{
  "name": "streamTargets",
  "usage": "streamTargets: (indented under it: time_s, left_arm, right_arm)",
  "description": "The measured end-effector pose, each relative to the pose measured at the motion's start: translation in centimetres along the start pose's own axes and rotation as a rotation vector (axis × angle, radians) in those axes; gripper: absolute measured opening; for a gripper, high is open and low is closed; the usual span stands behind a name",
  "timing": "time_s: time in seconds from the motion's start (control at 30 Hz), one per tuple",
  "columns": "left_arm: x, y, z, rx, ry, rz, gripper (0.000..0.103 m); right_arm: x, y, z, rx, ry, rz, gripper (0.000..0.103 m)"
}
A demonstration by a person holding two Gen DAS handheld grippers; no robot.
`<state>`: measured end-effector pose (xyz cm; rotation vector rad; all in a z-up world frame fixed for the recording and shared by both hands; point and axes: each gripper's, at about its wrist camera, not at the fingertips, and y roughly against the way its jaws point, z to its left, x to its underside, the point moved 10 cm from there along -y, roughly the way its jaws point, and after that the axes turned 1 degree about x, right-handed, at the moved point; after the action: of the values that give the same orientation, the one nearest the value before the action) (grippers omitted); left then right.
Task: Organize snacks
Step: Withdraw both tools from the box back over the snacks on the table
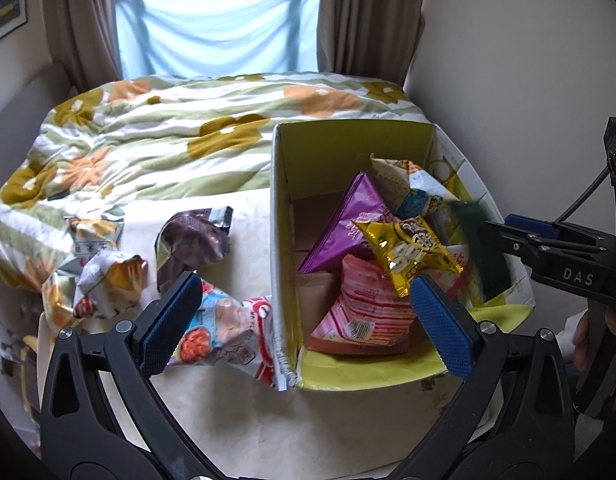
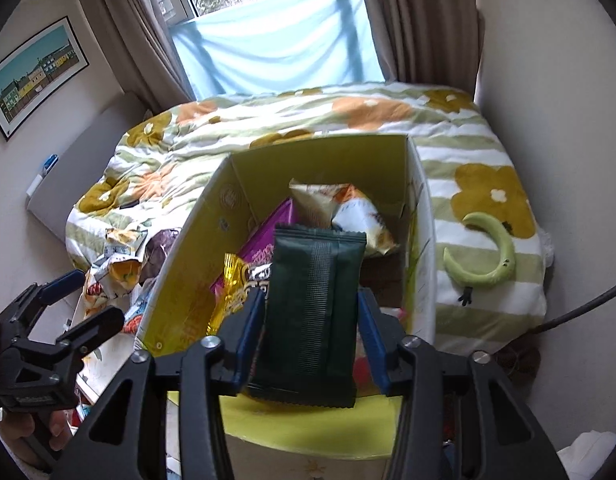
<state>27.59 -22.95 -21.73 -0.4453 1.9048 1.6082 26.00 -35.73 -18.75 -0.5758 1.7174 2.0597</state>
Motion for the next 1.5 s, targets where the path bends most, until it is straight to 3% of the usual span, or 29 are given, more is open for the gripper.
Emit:
streamTargets:
  time_s: [0.03, 0.07, 0.1, 0.4, 0.77, 1.13, 1.5]
  left_arm:
    - [0.2, 0.1, 0.1, -0.005, -0.007, 0.001, 0.103]
    - [0.4, 0.1, 0.2, -0.011, -0.011, 0.002, 0.103]
    - [0.7, 0.2, 0.4, -0.019, -0.013, 0.004, 0.103]
    - [1.7, 0.4, 0.4, -0.010, -0.001, 0.018, 0.103]
    - [0.6, 5.0, 1.9, -0.048, 0.004, -0.067, 0.103]
    - [2.2, 10.4, 9.0, -0.111, 0.059, -0.115, 0.103]
    - [4.0, 11.5, 19.1, -0.116, 0.067, -0.081, 0.103]
  right_arm:
    - [0.3, -0.2, -0.1, 0.004, 0.002, 0.003, 0.087]
    - [0.4, -0.2, -0.1, 0.006, 0.004, 0.001, 0.098]
    - [0.7, -0.1, -0.2, 0.007, 0.008, -0.009, 0.103]
    - [1.7, 1.3, -0.7, 0.024, 0.014, -0.040, 0.103]
    - [-0.6, 5.9, 2.5, 0.004, 0.065, -0.120, 0.103]
    - [-1.5, 8.4, 10.0, -0.049, 0.125, -0.196, 0.103]
    - [-0.2, 5.0, 19.5, -0.106, 0.116, -0.166, 0.103]
